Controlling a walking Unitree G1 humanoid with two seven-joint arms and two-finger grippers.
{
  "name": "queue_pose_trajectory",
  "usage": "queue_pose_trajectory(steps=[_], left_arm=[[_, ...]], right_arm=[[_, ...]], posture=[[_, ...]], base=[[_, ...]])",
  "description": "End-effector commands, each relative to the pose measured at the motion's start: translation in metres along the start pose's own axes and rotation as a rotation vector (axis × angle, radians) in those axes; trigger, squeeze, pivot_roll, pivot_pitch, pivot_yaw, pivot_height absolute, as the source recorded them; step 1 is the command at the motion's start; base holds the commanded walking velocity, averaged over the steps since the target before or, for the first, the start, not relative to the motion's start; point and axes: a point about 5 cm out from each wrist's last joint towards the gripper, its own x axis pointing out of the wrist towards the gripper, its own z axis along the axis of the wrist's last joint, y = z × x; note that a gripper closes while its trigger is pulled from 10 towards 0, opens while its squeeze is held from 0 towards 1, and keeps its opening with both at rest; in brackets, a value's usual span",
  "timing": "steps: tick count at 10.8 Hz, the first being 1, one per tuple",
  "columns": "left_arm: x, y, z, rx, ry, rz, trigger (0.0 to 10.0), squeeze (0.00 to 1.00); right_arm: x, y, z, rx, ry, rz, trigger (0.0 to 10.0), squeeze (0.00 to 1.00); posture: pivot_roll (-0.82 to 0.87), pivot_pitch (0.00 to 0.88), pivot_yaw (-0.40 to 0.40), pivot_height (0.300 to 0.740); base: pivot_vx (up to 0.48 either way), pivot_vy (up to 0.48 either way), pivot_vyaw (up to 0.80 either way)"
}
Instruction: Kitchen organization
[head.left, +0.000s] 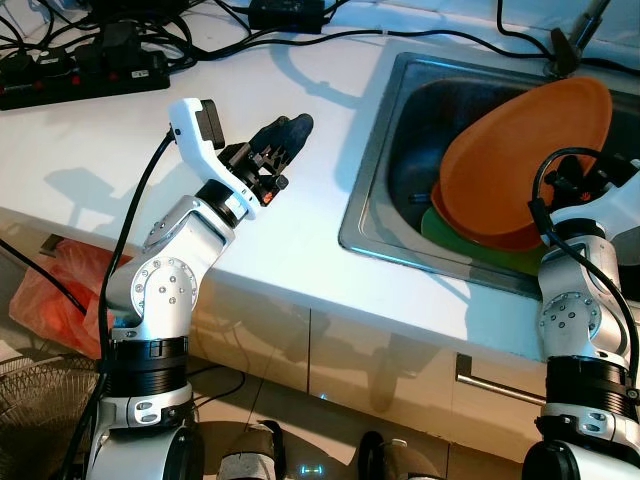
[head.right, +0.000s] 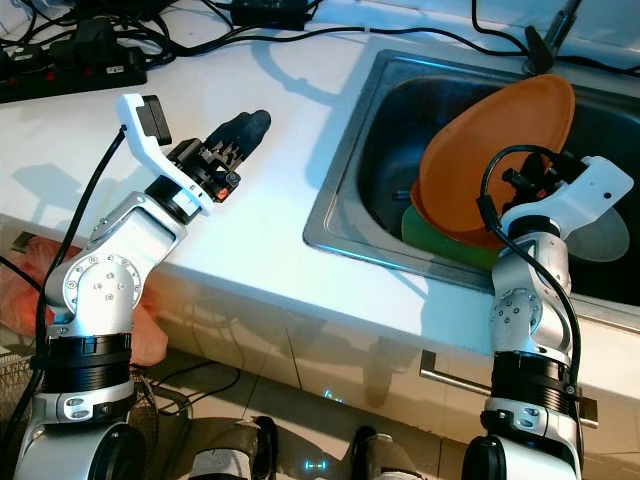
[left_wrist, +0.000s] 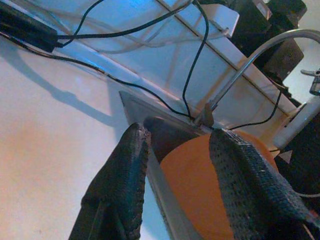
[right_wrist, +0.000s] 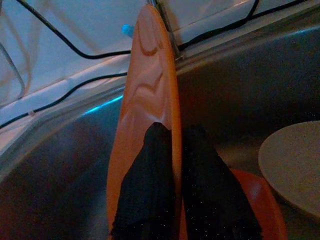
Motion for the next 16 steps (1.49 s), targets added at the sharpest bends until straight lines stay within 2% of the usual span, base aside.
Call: queue_pose_trajectory(steps=[1, 3, 5, 6, 8, 9, 10, 13, 14, 15, 16], left_arm=[[-0.001, -0.002, 0.002, 0.028, -0.009, 0.004, 10.0, 0.00], [-0.001, -0.001, 0.002, 0.032, -0.008, 0.010, 10.0, 0.00], [-0.001, -0.001, 0.001, 0.034, -0.004, 0.012, 10.0, 0.00], [0.000, -0.001, 0.000, 0.048, 0.001, 0.016, 10.0, 0.00], [-0.001, 0.003, -0.005, 0.132, 0.016, 0.062, 10.0, 0.00], [-0.001, 0.010, -0.010, 0.222, 0.038, 0.138, 10.0, 0.00], [-0.002, 0.019, -0.007, 0.309, 0.003, 0.217, 10.0, 0.00], [-0.004, 0.029, -0.008, 0.500, 0.004, 0.319, 10.0, 0.00], [-0.005, 0.029, -0.006, 0.586, -0.006, 0.346, 10.0, 0.00], [-0.005, 0.029, -0.004, 0.634, -0.034, 0.357, 10.0, 0.00], [-0.006, 0.028, -0.003, 0.644, -0.060, 0.370, 10.0, 0.00]], right_arm=[[-0.005, -0.009, -0.017, -0.010, 0.061, -0.035, 10.0, 0.00], [-0.005, -0.009, -0.018, -0.016, 0.065, -0.037, 10.0, 1.00], [-0.005, -0.006, -0.020, -0.018, 0.072, -0.028, 10.0, 1.00], [-0.005, -0.003, -0.020, -0.018, 0.071, -0.012, 10.0, 0.00], [-0.005, 0.006, -0.015, -0.002, 0.035, 0.045, 10.0, 0.00], [-0.005, 0.012, -0.011, -0.002, 0.014, 0.081, 10.0, 0.00], [-0.006, 0.018, -0.007, -0.048, -0.007, 0.117, 10.0, 0.00], [-0.007, 0.024, 0.006, -0.202, -0.053, 0.167, 10.0, 0.00], [-0.009, 0.032, 0.014, -0.307, -0.090, 0.234, 10.0, 0.00], [-0.014, 0.037, 0.017, -0.321, -0.107, 0.273, 10.0, 0.00], [-0.018, 0.039, 0.018, -0.349, -0.129, 0.297, 10.0, 0.00]], posture=[[0.14, 0.186, 0.022, 0.740], [0.14, 0.185, 0.023, 0.740], [0.14, 0.183, 0.022, 0.740], [0.14, 0.181, 0.022, 0.740], [0.14, 0.179, 0.021, 0.740], [0.14, 0.176, 0.019, 0.740], [0.13, 0.173, 0.017, 0.740], [0.13, 0.178, 0.013, 0.740], [0.13, 0.183, 0.010, 0.740], [0.12, 0.185, 0.009, 0.740], [0.12, 0.187, 0.009, 0.740]], base=[[0.000, 0.000, 0.00], [0.000, 0.000, 0.00], [0.000, 0.000, 0.00], [0.000, 0.000, 0.00], [0.000, 0.000, 0.00], [0.000, 0.000, 0.00], [0.000, 0.000, 0.00], [0.000, 0.000, 0.00], [0.000, 0.000, 0.00], [0.000, 0.000, 0.00], [0.000, 0.000, 0.00]])
